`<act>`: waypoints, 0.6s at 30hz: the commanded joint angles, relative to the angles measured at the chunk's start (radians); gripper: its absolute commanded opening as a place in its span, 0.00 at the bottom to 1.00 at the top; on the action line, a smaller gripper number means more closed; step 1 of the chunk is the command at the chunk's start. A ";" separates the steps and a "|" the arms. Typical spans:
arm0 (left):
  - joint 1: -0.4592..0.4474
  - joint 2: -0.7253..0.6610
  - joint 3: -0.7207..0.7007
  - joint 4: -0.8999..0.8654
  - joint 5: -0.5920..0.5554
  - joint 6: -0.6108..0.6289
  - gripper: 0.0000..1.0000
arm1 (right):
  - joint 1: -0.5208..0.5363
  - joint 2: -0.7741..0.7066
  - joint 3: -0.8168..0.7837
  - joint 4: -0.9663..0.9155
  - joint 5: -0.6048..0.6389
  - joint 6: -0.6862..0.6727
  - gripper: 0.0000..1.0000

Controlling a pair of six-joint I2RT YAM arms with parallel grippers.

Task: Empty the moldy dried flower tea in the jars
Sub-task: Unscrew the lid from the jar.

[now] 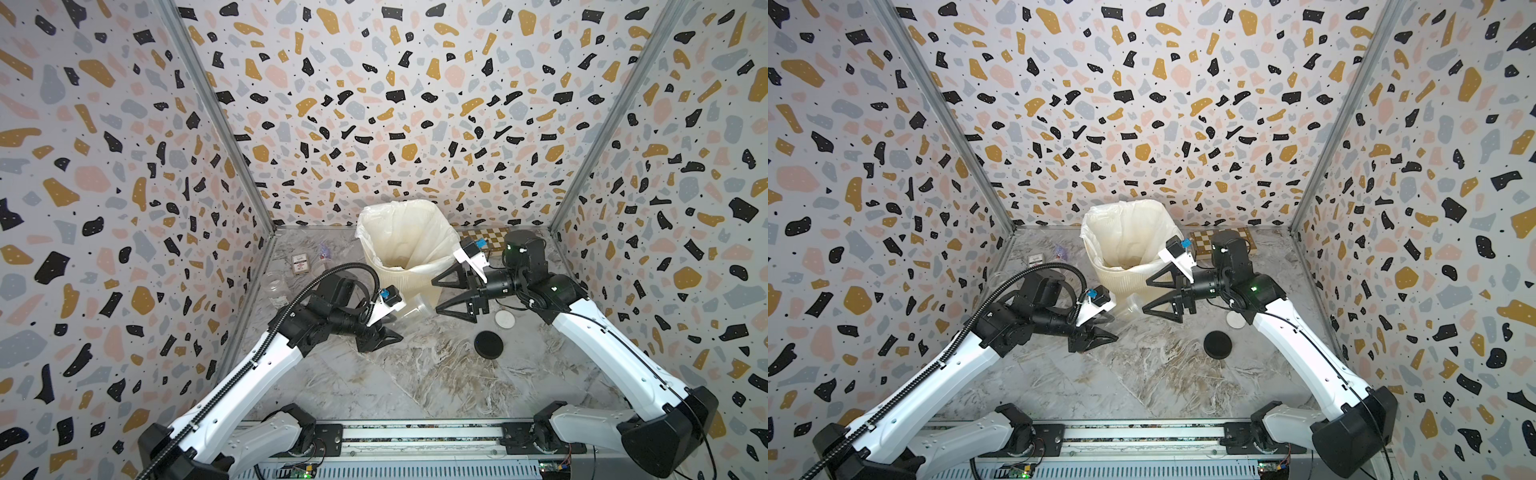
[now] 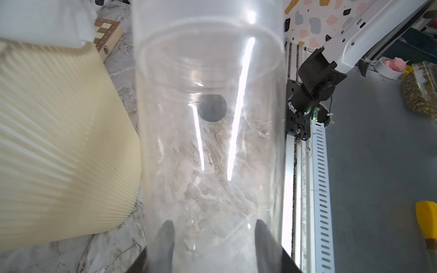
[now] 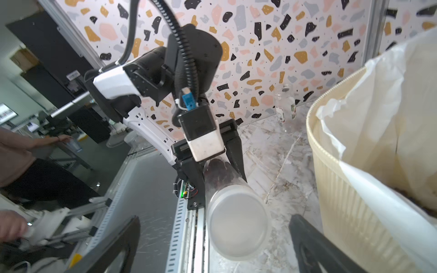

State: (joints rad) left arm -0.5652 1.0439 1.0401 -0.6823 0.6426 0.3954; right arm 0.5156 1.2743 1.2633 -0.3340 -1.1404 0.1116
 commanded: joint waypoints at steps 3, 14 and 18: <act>0.002 -0.037 -0.015 0.066 -0.045 0.012 0.41 | 0.008 0.010 0.001 0.057 0.040 0.303 0.99; 0.002 -0.028 -0.022 0.072 -0.067 0.019 0.40 | 0.112 0.110 0.129 -0.138 0.186 0.306 0.92; 0.002 -0.032 -0.023 0.074 -0.071 0.021 0.40 | 0.123 0.117 0.127 -0.136 0.204 0.307 0.85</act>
State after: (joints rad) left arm -0.5652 1.0222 1.0195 -0.6422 0.5747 0.4046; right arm 0.6369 1.4014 1.3510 -0.4355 -0.9714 0.4133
